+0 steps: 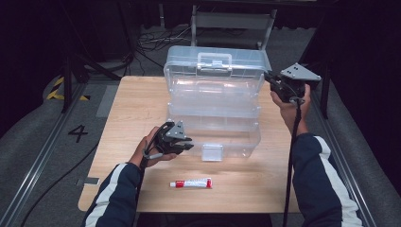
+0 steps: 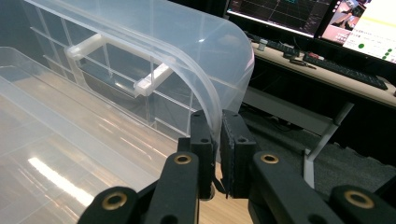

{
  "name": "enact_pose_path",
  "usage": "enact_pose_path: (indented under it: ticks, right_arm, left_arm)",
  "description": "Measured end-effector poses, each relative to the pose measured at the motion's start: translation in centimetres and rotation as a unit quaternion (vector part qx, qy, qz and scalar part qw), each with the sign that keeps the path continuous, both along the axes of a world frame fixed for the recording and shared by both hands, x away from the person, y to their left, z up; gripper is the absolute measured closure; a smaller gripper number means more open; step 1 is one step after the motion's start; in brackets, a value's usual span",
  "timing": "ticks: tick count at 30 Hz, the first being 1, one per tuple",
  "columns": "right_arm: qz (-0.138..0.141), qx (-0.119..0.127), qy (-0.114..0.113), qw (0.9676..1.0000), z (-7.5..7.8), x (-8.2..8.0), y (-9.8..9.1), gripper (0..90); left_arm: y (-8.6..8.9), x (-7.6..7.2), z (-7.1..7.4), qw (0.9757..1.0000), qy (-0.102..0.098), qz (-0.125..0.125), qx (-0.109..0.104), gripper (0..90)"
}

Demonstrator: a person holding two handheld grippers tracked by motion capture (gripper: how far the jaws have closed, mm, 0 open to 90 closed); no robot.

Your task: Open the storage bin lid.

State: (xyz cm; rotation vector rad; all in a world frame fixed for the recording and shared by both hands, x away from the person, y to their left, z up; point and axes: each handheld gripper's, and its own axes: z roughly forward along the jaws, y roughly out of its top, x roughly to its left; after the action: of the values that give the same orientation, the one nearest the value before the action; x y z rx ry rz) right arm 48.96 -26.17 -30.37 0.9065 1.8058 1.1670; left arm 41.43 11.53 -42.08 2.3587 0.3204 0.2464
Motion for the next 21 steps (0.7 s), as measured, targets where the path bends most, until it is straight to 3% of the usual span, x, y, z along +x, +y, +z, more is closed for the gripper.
enact_pose_path:
  ticks: [9,15,21]
  right_arm:
    - [-0.006,0.007,0.006,0.9999,0.1,0.4,0.1,84.8]
    - [-0.004,0.003,0.005,1.0000,0.1,-1.0,0.2,84.6]
    - [-0.004,0.002,0.013,0.9999,0.4,-1.5,0.4,84.5]
  left_arm:
    - [0.0,0.1,0.1,0.9997,-0.007,-0.018,0.012,77.3]
    - [0.8,-0.3,0.2,0.9993,-0.001,-0.034,0.016,78.1]
    - [1.0,-0.7,0.3,0.9993,-0.003,-0.033,0.019,77.6]
